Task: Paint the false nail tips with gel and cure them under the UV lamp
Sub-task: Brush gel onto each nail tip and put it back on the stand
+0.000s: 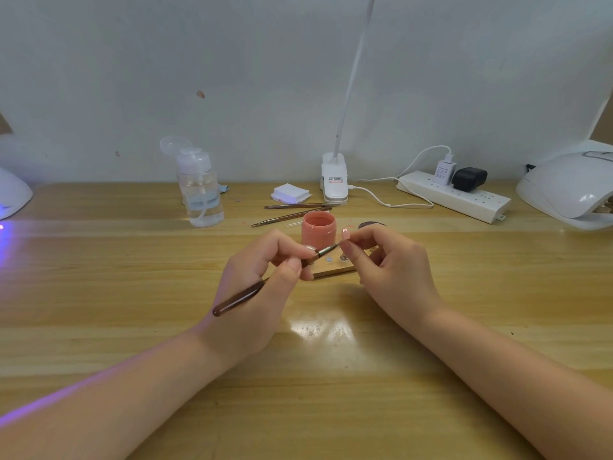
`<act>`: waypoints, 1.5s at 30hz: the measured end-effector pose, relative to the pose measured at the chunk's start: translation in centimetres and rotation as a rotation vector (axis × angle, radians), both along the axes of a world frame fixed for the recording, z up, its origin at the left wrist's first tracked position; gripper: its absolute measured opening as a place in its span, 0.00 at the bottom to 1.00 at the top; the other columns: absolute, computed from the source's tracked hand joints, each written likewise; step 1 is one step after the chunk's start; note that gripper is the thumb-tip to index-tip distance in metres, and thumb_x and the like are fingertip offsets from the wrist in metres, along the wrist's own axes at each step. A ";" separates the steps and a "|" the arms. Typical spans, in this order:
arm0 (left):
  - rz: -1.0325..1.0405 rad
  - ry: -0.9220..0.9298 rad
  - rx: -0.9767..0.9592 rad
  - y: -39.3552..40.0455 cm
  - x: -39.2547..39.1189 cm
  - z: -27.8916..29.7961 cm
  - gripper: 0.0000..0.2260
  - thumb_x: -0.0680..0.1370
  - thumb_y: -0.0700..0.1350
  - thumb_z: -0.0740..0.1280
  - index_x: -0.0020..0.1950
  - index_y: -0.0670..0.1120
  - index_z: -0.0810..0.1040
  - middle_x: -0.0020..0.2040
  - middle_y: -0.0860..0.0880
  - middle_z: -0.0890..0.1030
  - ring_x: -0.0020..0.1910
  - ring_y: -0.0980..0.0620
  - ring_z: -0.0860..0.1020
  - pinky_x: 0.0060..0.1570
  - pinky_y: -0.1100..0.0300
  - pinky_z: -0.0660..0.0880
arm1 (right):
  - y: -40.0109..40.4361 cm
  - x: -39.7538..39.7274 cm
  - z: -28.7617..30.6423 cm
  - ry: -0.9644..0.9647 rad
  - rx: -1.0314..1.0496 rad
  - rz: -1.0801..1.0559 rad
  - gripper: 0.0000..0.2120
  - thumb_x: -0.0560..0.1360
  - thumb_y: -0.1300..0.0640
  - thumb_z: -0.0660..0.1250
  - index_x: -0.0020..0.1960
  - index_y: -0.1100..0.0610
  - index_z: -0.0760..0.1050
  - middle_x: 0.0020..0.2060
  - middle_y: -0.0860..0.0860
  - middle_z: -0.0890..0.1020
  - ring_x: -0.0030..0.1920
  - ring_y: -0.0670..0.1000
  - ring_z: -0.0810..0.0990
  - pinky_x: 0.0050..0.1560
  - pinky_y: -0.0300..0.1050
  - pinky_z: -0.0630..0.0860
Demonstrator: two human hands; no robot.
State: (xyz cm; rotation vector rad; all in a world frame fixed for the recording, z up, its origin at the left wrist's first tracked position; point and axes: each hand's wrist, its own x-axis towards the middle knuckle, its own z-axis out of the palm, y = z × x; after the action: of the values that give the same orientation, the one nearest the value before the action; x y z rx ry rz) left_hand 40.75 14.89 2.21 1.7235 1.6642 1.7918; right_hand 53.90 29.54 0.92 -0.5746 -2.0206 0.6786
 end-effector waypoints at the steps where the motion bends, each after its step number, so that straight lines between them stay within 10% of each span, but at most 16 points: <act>1: 0.006 -0.017 0.008 0.0 0.0 0.0 0.08 0.76 0.48 0.60 0.49 0.53 0.79 0.42 0.53 0.83 0.46 0.56 0.81 0.46 0.69 0.73 | 0.0 0.0 0.0 0.001 -0.011 0.007 0.01 0.75 0.58 0.71 0.47 0.54 0.81 0.36 0.46 0.82 0.29 0.50 0.76 0.34 0.42 0.73; 15: 0.121 -0.154 -0.024 1.1 -0.1 2.1 0.04 0.76 0.43 0.68 0.43 0.49 0.81 0.34 0.57 0.82 0.34 0.64 0.77 0.34 0.73 0.71 | -0.1 0.1 0.2 -0.018 -0.055 0.027 0.02 0.75 0.58 0.71 0.47 0.55 0.82 0.36 0.45 0.82 0.29 0.51 0.75 0.34 0.42 0.72; 21: 0.435 0.045 -0.140 4.3 -2.5 5.8 0.07 0.76 0.46 0.68 0.38 0.49 0.80 0.33 0.50 0.82 0.29 0.62 0.75 0.28 0.72 0.69 | -0.2 0.0 0.2 -0.021 -0.042 0.055 0.02 0.74 0.59 0.72 0.46 0.56 0.83 0.38 0.45 0.83 0.28 0.49 0.74 0.33 0.41 0.72; 26: 0.491 0.285 -0.348 7.5 -3.5 7.5 0.12 0.77 0.44 0.62 0.44 0.36 0.80 0.41 0.40 0.83 0.42 0.44 0.80 0.44 0.47 0.76 | -0.1 -0.1 -0.1 0.016 -0.056 0.088 0.02 0.72 0.61 0.72 0.43 0.55 0.81 0.36 0.44 0.82 0.25 0.45 0.69 0.31 0.34 0.66; 36: 0.391 0.309 -0.640 10.5 -3.6 6.1 0.12 0.77 0.43 0.63 0.45 0.34 0.80 0.38 0.41 0.78 0.35 0.48 0.71 0.33 0.58 0.64 | 0.1 -0.3 -0.3 0.024 -0.039 0.099 0.03 0.72 0.61 0.72 0.43 0.54 0.81 0.35 0.44 0.81 0.25 0.45 0.68 0.30 0.32 0.65; 45: 0.417 -0.364 -0.360 9.6 -6.6 5.6 0.07 0.74 0.41 0.67 0.36 0.45 0.78 0.26 0.54 0.81 0.30 0.55 0.75 0.31 0.62 0.70 | 0.1 -0.2 -0.3 0.006 -0.039 0.093 0.02 0.73 0.60 0.72 0.43 0.54 0.81 0.36 0.46 0.82 0.25 0.45 0.69 0.30 0.33 0.66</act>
State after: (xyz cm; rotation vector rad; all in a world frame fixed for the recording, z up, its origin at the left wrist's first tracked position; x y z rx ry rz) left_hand 34.17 24.54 7.83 0.8908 2.1115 1.6806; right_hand 53.66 29.65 0.64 -0.5037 -2.0425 0.7760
